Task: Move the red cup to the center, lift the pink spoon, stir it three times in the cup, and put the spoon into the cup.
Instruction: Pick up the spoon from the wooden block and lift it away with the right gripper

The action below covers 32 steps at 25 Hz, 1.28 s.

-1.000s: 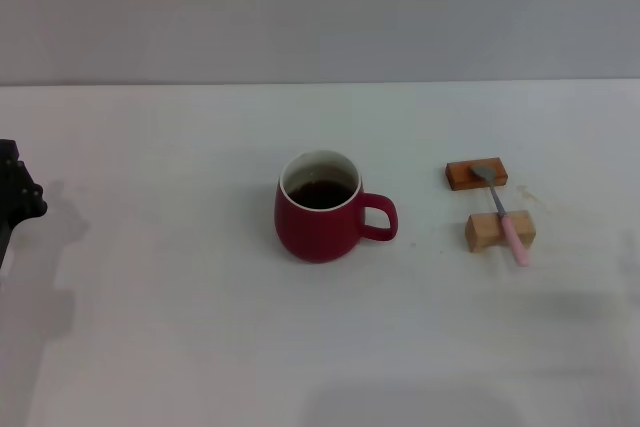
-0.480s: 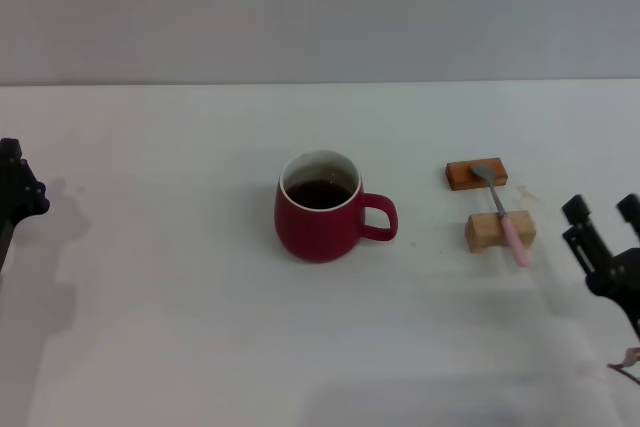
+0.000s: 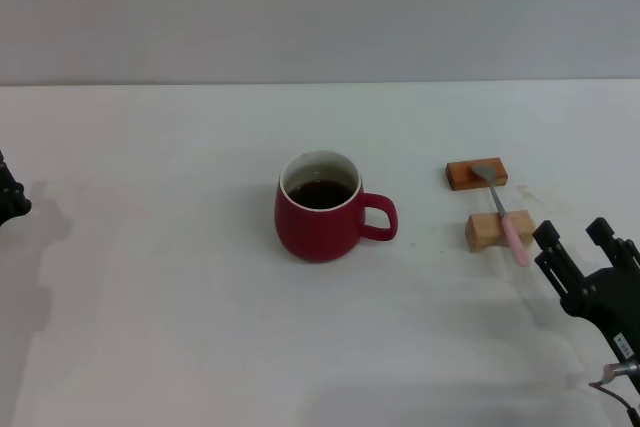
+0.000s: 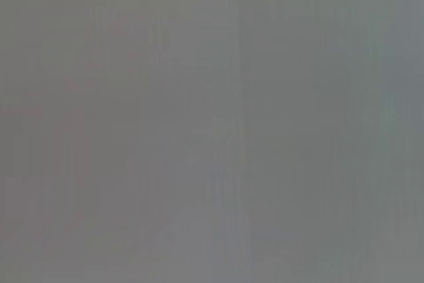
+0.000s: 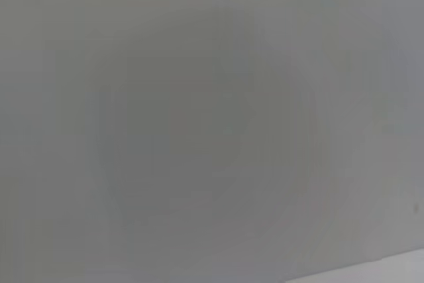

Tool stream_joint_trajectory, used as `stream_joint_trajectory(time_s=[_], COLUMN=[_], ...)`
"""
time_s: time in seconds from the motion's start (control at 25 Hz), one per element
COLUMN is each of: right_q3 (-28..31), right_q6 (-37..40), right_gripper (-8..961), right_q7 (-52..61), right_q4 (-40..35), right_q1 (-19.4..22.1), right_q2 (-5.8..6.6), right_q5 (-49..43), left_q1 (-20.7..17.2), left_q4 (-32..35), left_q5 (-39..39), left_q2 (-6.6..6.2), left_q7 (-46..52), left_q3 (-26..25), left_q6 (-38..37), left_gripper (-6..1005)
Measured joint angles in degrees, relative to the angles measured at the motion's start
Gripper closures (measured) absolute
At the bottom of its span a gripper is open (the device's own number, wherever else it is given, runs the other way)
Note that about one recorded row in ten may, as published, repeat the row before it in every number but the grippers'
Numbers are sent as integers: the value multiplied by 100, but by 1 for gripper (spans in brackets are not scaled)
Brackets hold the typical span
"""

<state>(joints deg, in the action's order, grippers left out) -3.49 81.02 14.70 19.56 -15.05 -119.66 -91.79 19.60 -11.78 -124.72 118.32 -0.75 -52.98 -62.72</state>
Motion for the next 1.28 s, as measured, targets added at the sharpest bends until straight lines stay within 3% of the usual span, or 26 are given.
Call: stream_joint_trajectory(time_s=[1.28], right_q3=[42], right_q6=[-1045], right_gripper=[209], right_q7=[47], right_q4=[41], right_q1=[-311], right_q2=[3], right_q5=[26], left_q1=[26], left_q4=[78], left_q5=[-44], left_q2=[7], left_q7=[-13], left_q3=[34], left_q6=[63], left_gripper=[1001])
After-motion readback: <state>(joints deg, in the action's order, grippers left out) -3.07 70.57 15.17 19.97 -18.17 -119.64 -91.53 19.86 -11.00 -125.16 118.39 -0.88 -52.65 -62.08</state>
